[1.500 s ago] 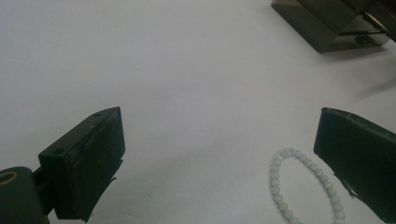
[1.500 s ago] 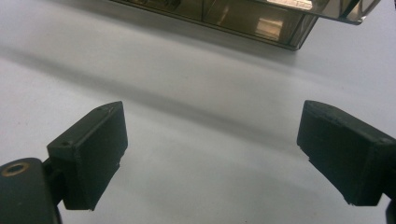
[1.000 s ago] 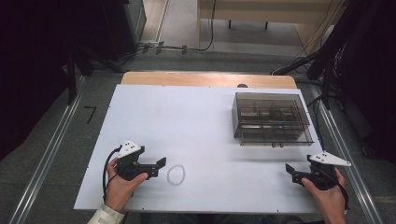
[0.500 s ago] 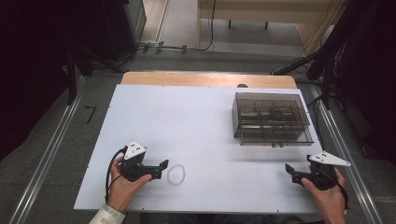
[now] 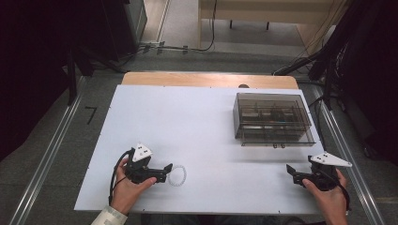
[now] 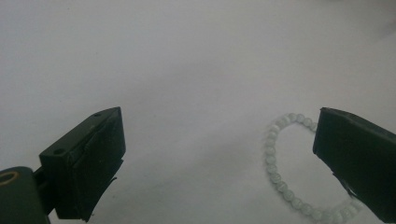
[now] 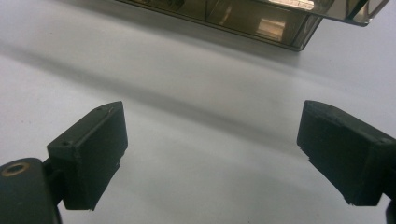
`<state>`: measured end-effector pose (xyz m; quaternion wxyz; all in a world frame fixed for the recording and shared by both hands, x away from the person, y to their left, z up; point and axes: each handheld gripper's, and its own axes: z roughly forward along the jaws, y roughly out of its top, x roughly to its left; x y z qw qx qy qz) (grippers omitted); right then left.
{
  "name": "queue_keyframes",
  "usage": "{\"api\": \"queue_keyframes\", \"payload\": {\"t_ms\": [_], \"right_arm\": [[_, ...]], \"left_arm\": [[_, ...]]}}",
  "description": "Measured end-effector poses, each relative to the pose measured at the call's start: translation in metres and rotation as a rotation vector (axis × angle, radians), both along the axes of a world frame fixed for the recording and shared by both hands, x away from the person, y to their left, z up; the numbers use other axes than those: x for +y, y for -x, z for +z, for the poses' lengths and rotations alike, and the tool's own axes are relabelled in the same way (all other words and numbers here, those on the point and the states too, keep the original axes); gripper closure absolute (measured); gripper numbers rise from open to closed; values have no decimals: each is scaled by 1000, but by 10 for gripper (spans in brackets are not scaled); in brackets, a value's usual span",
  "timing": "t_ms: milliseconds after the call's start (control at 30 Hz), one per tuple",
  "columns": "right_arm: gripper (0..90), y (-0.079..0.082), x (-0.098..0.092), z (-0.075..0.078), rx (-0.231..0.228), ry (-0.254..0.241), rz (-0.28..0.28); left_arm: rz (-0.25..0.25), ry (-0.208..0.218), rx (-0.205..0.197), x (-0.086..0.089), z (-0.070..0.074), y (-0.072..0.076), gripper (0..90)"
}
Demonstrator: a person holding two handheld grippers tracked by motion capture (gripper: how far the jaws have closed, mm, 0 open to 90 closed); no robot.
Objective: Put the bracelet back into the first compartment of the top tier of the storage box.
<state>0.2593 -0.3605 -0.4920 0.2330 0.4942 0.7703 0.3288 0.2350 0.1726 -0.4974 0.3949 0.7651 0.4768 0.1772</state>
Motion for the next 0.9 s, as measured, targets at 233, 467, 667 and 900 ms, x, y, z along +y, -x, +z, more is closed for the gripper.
{"api": "queue_keyframes", "payload": {"t_ms": [233, 467, 667, 900], "right_arm": [[69, 0, 0, 0, 2, 0, 1], [69, 0, 0, 0, 5, 1, 2], [69, 0, 0, -1, 6, 0, 0], [69, 0, 0, -1, 6, 0, 0]], "left_arm": [[-21, -34, 6, -7, -3, 0, 60], [-29, -52, 6, -11, -4, 0, 88], [-32, -60, 22, -12, -5, 0, 149], [-39, -102, 20, -17, -8, 0, 243]]}}
